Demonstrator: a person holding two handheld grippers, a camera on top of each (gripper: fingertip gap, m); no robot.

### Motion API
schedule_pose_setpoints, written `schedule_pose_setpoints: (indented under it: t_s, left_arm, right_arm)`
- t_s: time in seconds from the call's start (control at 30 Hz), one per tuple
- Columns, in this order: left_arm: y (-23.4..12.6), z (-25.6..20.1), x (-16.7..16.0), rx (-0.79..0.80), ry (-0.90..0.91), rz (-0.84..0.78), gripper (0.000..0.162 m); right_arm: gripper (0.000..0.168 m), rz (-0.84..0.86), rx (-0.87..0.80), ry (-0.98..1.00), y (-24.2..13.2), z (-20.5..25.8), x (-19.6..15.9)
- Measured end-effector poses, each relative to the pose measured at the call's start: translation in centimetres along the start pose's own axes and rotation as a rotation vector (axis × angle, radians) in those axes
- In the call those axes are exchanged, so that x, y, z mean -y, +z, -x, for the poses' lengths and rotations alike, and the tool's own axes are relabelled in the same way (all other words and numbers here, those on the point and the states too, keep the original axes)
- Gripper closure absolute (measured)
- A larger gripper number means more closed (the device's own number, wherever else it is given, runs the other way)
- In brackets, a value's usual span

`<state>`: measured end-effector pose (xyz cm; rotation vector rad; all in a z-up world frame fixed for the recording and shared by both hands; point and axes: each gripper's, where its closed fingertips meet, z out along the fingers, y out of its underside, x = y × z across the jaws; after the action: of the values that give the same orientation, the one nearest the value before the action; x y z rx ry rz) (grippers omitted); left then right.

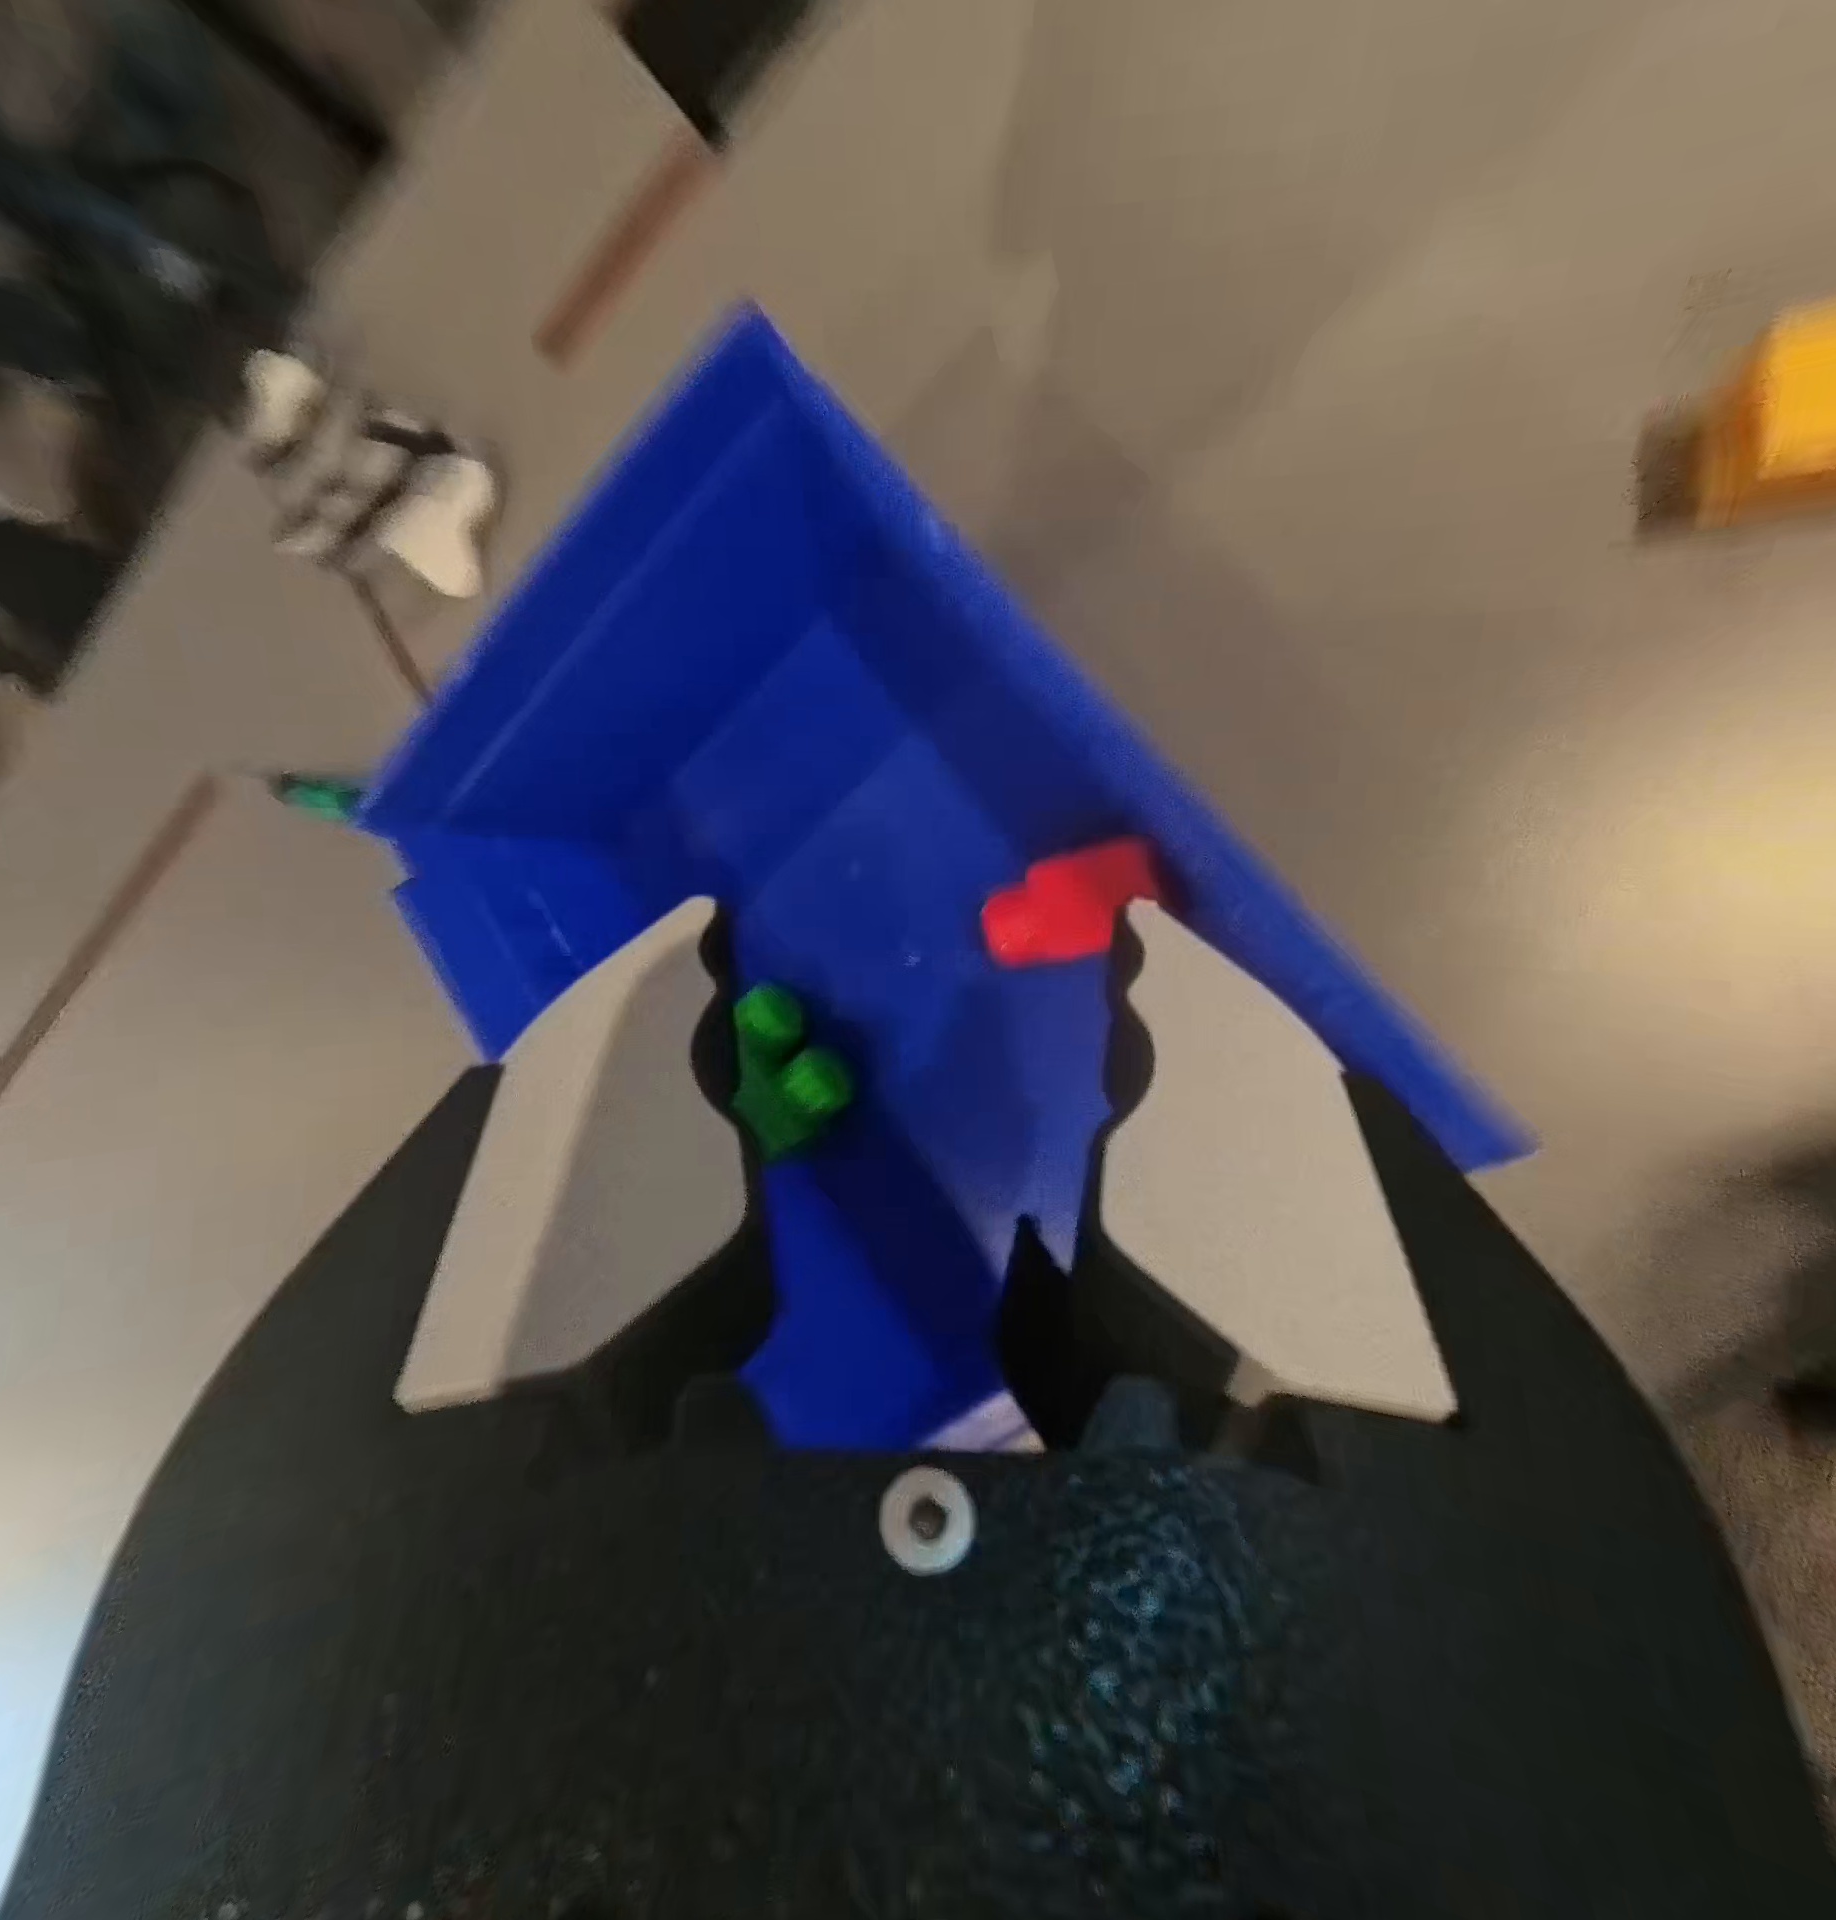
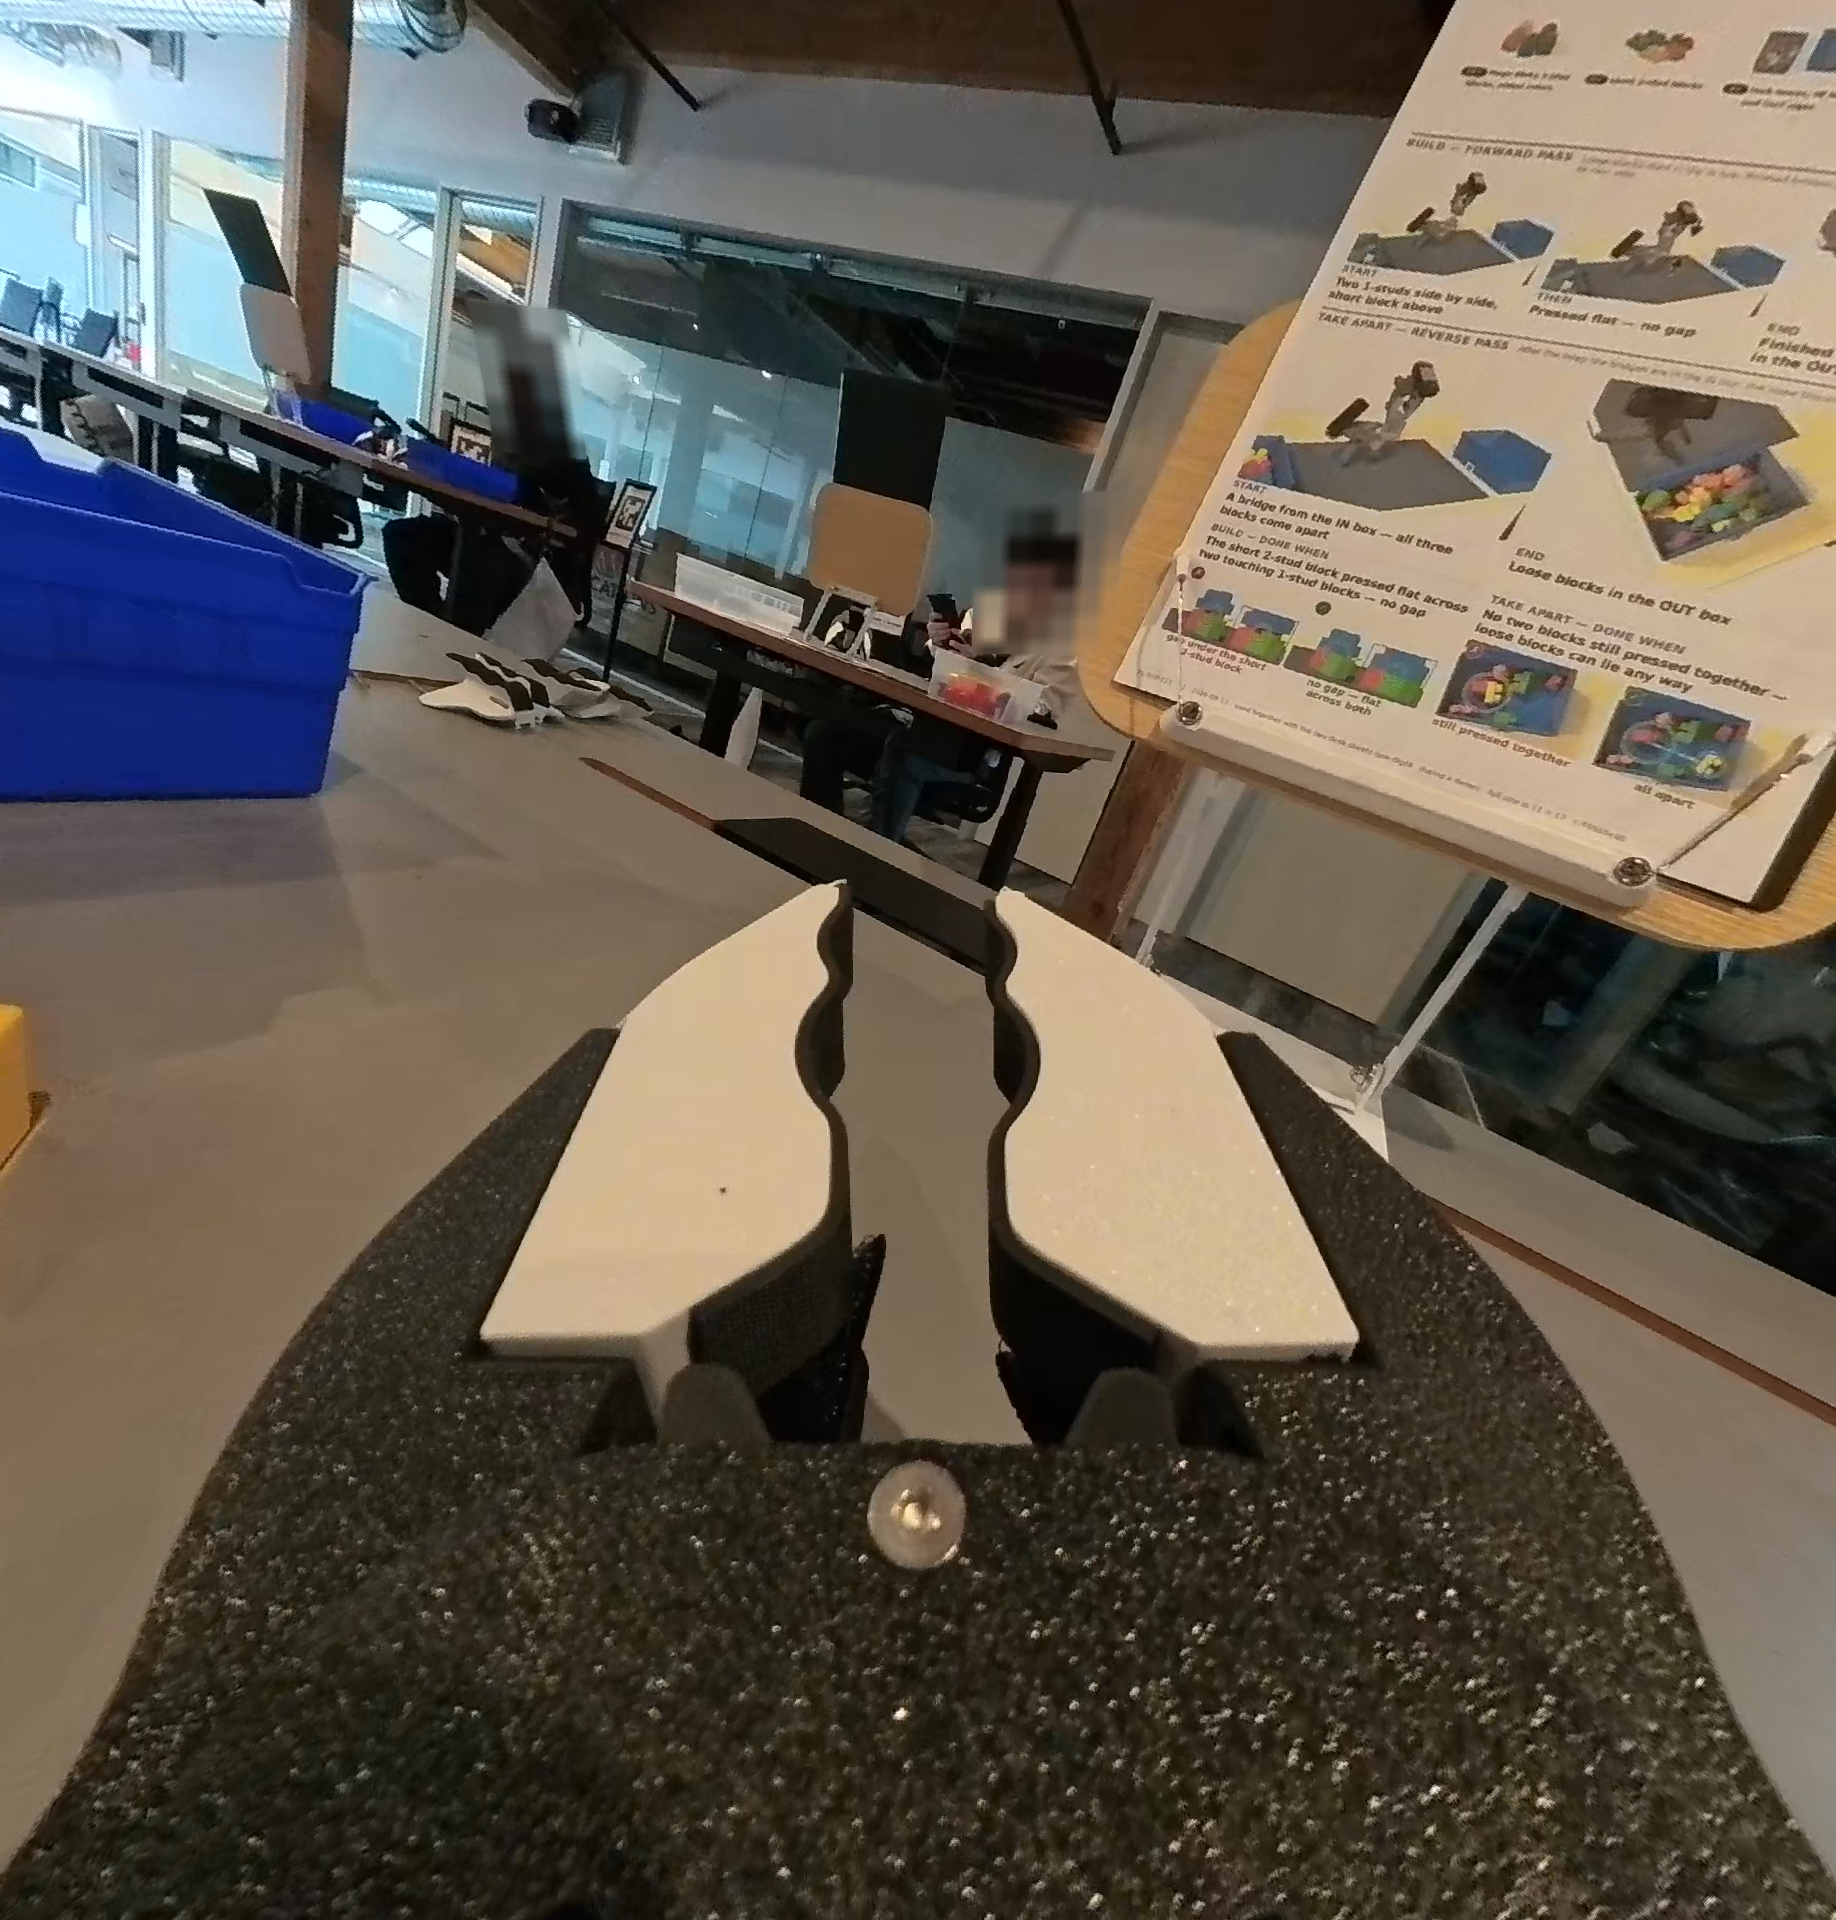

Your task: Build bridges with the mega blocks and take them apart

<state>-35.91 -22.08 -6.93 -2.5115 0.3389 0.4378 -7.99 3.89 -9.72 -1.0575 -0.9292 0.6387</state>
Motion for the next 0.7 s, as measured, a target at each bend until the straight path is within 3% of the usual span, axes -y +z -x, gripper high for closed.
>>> schedule_pose_setpoints:
  t_s: [0.03,0.17,0.27,0.43,0.7]
  left_arm:
    - [1.1,0.0,-0.8,-0.045,0.070,0.033,0.093]
    - [5.1,-1.7,-4.5,-0.175,0.326,0.200,0.094]
    - [7.1,-2.9,-4.9,-0.212,0.451,0.200,0.091]
    - [9.0,-3.4,-4.5,-0.253,0.533,0.193,0.088]
    - [11.3,-5.0,-5.2,-0.364,0.549,0.233,0.096]
  right_arm:
    - [0.145,0.000,0.000,0.000,0.0,0.0,0.0]
    - [0.145,0.002,0.003,-0.003,0.0,0.1,0.0]
    - [0.145,0.005,0.007,-0.008,0.1,0.2,-0.1]
    - [0.145,0.008,0.010,-0.009,0.1,0.2,-0.1]
    - [0.145,0.014,0.017,-0.017,0.2,0.4,-0.2]
